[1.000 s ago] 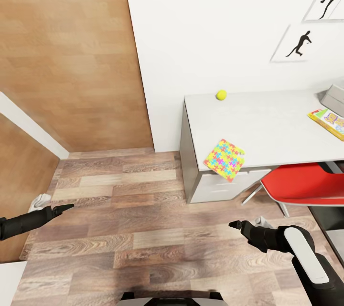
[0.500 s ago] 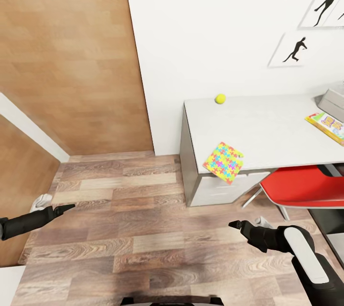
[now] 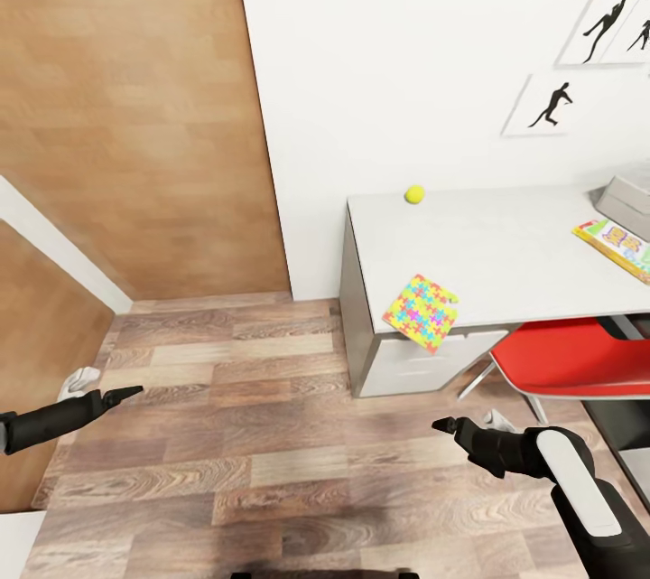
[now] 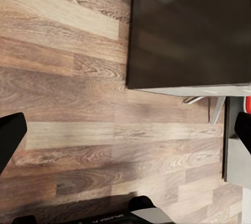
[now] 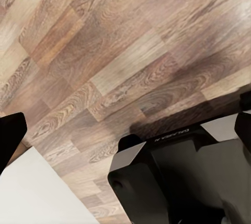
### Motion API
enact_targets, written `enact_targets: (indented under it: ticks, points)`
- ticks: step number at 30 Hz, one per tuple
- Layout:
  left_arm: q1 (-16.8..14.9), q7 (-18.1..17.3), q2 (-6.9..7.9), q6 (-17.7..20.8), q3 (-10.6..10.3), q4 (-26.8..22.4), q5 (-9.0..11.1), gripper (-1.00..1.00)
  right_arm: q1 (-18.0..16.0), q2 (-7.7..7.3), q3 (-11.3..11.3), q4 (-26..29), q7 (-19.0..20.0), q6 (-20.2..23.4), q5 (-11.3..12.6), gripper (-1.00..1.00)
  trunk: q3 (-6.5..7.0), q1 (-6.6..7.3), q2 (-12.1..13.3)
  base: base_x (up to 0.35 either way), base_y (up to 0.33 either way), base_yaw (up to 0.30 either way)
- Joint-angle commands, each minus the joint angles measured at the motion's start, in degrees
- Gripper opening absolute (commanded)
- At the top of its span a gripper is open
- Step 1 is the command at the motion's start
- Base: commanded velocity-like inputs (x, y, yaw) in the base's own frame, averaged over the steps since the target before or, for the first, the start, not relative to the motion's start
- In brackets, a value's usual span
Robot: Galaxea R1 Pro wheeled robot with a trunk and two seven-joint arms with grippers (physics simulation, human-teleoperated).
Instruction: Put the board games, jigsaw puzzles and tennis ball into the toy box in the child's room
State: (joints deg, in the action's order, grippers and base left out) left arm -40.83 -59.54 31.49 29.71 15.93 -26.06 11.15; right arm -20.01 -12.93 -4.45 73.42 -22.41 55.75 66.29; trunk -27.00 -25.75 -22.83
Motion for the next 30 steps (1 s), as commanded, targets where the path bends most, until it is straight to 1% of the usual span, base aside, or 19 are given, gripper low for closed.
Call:
enact_targets:
  ticks: [1, 13, 19, 30]
  points:
    - [-0.04, -0.13, 0.0, 0.43, 0.07, 0.02, 0.19, 1.0, -0.03, -0.02, -0.03, 0.06, -0.59, 0.15, 0.59, 1.0, 0.01, -0.03, -0.09, 0.0, 0.0, 0.0]
    - [-0.02, -0.09, -0.05, 0.26, 0.05, 0.04, 0.19, 1.0, -0.03, -0.07, -0.03, 0.01, -0.6, 0.15, 0.56, 1.0, 1.16, -0.03, -0.09, 0.0, 0.0, 0.0]
    - [-0.04, 0.29, -0.62, 0.26, 0.07, 0.04, 0.19, 1.0, -0.03, -0.08, -0.03, 0.01, -0.59, 0.15, 0.59, 1.0, 1.73, -0.03, -0.09, 0.0, 0.0, 0.0]
    - [-0.04, 0.63, -0.8, 0.26, 0.01, 0.04, 0.19, 1.0, -0.03, 0.0, -0.03, -0.2, -0.62, 0.15, 0.51, 1.0, 2.78, -0.03, -0.09, 0.0, 0.0, 0.0]
